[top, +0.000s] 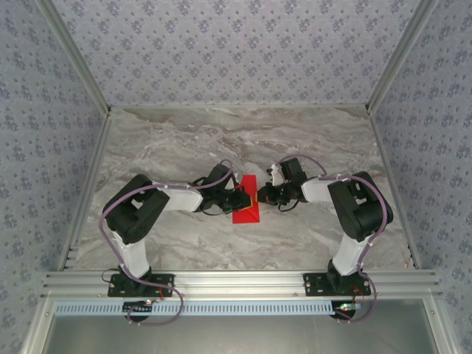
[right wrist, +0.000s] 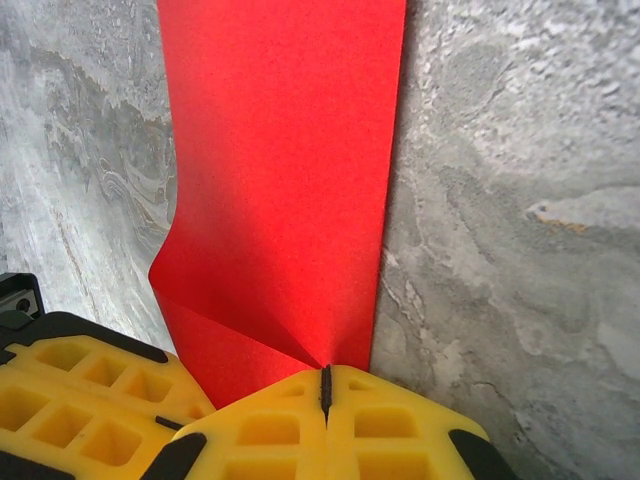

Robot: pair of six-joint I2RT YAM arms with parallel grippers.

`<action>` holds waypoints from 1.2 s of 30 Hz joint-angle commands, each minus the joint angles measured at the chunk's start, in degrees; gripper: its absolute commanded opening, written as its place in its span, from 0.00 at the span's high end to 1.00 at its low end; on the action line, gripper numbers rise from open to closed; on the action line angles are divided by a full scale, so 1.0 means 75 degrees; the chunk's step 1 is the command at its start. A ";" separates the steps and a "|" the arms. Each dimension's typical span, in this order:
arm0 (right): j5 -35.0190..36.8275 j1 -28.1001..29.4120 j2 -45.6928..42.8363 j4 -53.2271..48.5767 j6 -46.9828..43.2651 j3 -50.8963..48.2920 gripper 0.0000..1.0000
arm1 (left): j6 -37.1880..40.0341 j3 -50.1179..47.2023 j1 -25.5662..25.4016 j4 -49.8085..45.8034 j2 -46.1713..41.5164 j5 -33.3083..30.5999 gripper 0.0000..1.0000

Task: Fold a paper plane with a square sheet of paper (pick it up from the middle)
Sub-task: Fold the triangle a second time at the center of the table.

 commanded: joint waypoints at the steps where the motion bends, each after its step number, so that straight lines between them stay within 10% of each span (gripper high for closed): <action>1: 0.0167 -0.0058 0.0139 -0.0137 -0.0186 0.0187 0.96 | 0.0199 0.0124 -0.0062 -0.0194 -0.0209 -0.0091 0.98; 36: -0.0166 -0.0012 0.0112 -0.0089 -0.0386 0.0339 0.96 | 0.0258 -0.0014 -0.0064 -0.0188 -0.0223 -0.0234 0.98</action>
